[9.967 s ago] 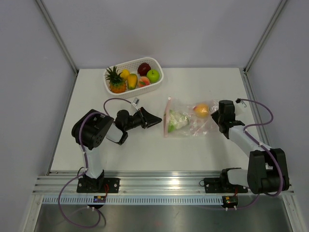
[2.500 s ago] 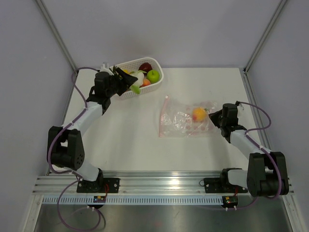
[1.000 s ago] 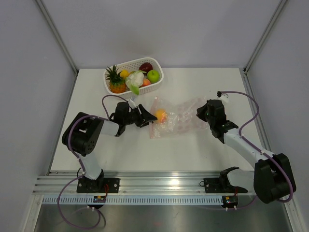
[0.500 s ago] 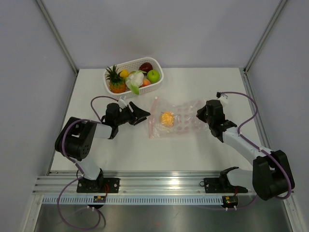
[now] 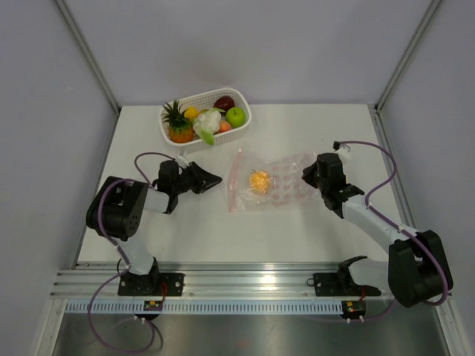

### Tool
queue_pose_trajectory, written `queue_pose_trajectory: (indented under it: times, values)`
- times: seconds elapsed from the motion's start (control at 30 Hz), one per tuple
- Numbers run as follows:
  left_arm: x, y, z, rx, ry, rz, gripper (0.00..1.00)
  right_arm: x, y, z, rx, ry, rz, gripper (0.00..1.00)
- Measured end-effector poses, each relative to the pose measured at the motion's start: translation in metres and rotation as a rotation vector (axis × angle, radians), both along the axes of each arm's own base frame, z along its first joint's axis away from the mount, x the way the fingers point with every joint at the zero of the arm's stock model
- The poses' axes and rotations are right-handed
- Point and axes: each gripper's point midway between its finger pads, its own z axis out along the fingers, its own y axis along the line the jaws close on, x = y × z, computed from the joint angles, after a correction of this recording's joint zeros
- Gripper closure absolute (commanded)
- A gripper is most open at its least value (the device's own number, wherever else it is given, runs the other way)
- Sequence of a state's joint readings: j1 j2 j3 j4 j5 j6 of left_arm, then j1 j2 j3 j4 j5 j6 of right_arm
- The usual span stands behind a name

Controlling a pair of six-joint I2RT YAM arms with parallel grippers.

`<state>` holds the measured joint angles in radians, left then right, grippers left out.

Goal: Open the zip-top bag and remove the fake food
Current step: Pick up the fake fruit from the zipper food storage bag.

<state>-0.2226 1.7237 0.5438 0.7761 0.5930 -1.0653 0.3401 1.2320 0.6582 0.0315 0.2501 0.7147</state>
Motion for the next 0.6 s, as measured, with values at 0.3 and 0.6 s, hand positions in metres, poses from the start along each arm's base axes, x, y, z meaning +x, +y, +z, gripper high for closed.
queue_pose_trajectory:
  times: [0.3, 0.6]
  values:
    - [0.010, -0.008, -0.031, 0.005, 0.076, -0.027, 0.82, 0.000, 0.000, 0.000, 0.001, 0.000, -0.001, 1.00]
    - [0.012, -0.044, -0.026, -0.036, 0.039, -0.143, 0.80, 0.000, 0.000, 0.000, 0.006, 0.000, -0.004, 1.00]
